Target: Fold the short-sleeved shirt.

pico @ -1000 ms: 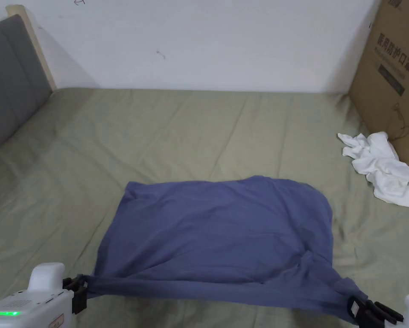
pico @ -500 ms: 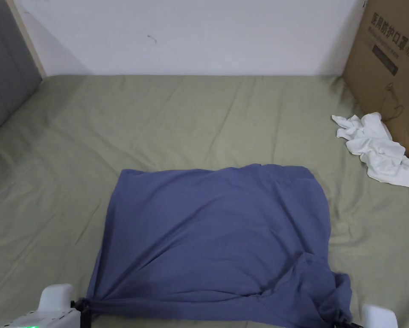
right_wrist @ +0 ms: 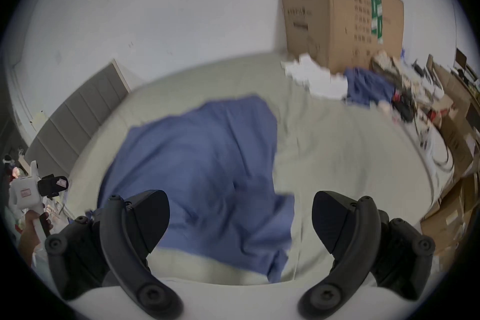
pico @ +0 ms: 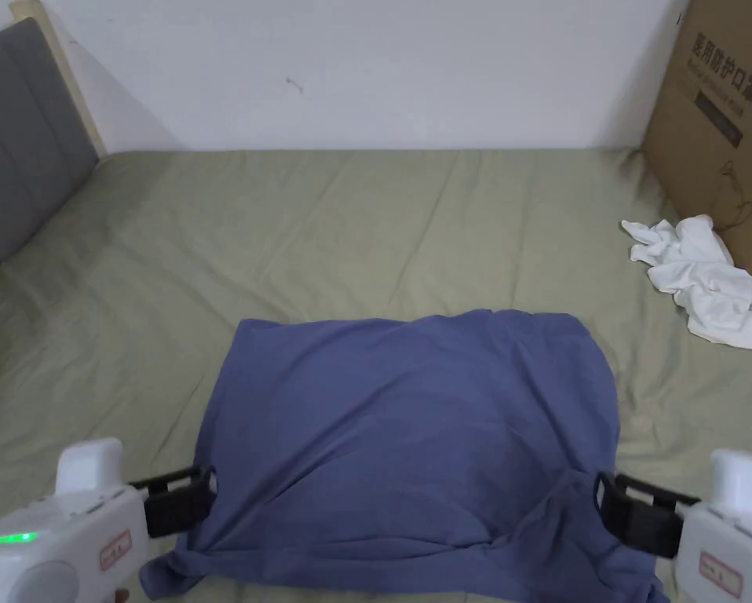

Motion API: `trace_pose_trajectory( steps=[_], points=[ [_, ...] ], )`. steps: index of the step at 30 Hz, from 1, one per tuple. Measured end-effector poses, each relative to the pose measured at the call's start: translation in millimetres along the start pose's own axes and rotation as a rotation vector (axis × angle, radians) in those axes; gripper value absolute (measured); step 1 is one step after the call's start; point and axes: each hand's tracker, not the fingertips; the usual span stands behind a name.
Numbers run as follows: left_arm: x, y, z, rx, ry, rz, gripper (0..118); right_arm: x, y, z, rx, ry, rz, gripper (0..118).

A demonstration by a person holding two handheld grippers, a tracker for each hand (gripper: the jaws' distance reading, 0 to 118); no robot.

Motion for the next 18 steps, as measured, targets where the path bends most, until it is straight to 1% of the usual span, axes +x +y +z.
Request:
trace_pose_trajectory(
  steps=[4, 7, 9, 10, 11, 12, 13, 14, 15, 16, 17, 18],
  points=[
    [21.0, 38.7, 16.0, 0.147, -0.018, -0.047, 118, -22.3, 36.3, 18.3, 0.173, 0.001, 0.055, 113],
    [36.9, 53.0, 21.7, 0.255, -0.013, -0.072, 118, -38.6, 48.3, 26.3, 0.262, -0.031, 0.111, 113],
    [48.8, 57.2, 24.6, 0.301, 0.03, -0.107, 117, -47.0, 51.4, 29.9, 0.296, -0.041, 0.128, 112],
    [54.5, 56.8, 24.2, 0.324, 0.041, -0.13, 117, -51.5, 51.9, 31.8, 0.308, -0.051, 0.133, 109],
    [58.6, 56.1, 25.4, 0.347, 0.042, -0.136, 115, -54.5, 52.1, 32.2, 0.324, -0.067, 0.144, 101],
    [62.1, 54.0, 26.9, 0.365, 0.029, -0.14, 109, -57.6, 51.2, 32.8, 0.345, -0.086, 0.158, 86],
    [65.0, 52.1, 28.4, 0.374, 0.014, -0.142, 93, -60.8, 50.5, 32.9, 0.352, -0.105, 0.172, 55],
    [65.7, 50.6, 28.0, 0.376, 0.0, -0.134, 71, -63.1, 49.6, 32.8, 0.351, -0.106, 0.184, 32],
    [66.3, 49.4, 26.7, 0.37, -0.02, -0.125, 44, -64.2, 48.5, 31.4, 0.355, -0.102, 0.183, 14],
    [66.2, 47.2, 24.5, 0.352, -0.05, -0.1, 5, -64.3, 45.6, 32.0, 0.372, -0.109, 0.184, 7],
    [66.4, 43.7, 23.4, 0.341, -0.061, -0.086, 4, -63.8, 45.1, 32.0, 0.373, -0.104, 0.184, 2],
    [65.0, 42.1, 20.9, 0.315, -0.083, -0.075, 4, -63.6, 44.7, 32.3, 0.369, -0.095, 0.183, 2]
  ],
)
